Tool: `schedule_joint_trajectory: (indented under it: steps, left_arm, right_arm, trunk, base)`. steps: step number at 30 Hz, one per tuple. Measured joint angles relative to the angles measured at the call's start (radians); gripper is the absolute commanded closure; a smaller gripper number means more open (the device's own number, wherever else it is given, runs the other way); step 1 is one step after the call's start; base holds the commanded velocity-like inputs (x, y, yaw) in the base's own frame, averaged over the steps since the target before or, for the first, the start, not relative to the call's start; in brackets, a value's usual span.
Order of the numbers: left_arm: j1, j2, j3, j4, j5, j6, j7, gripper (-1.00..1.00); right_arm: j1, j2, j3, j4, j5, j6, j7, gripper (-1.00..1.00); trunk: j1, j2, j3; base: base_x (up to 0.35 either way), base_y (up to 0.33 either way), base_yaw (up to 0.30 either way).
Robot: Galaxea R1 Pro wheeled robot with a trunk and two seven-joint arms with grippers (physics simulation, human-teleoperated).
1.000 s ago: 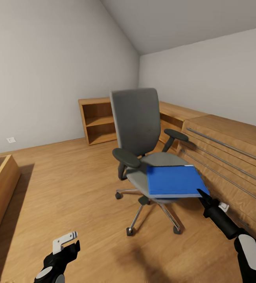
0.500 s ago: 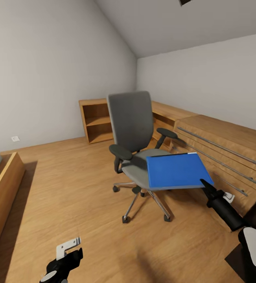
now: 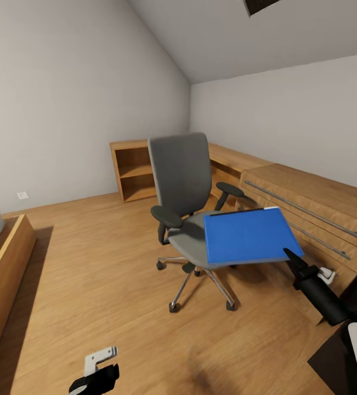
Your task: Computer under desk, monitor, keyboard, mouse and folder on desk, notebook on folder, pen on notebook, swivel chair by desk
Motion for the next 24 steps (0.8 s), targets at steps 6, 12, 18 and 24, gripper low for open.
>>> schedule_joint_trajectory:
  steps: [6,12,18,24]
  left_arm:
    - [-0.004,0.033,-0.018,0.482,-0.003,-0.362,-0.003,-1.0]
    - [-0.008,0.036,-0.019,0.567,-0.065,-0.392,-0.01,-1.0]
    - [-0.032,0.034,-0.019,0.637,-0.096,-0.394,-0.065,-1.0]
    - [-0.04,0.036,-0.019,0.676,-0.099,-0.397,-0.134,-1.0]
  right_arm:
    - [0.073,0.078,-0.002,-0.143,0.002,-0.02,-0.004,1.0]
    - [0.074,0.082,-0.002,-0.144,0.004,-0.083,-0.001,1.0]
    - [0.074,0.082,-0.002,-0.145,0.005,-0.097,0.004,1.0]
    - [0.073,0.081,-0.001,-0.146,0.004,-0.127,0.03,1.0]
  trunk:
    - [-0.023,0.042,0.019]
    - [-0.046,0.084,0.038]
    - [-0.069,0.126,0.056]
    - [-0.092,0.168,0.075]
  base:
    - [0.0,0.0,-0.084]
    - [0.0,0.0,-0.247]
    - [0.0,0.0,-0.267]
    - [0.0,0.0,-0.27]
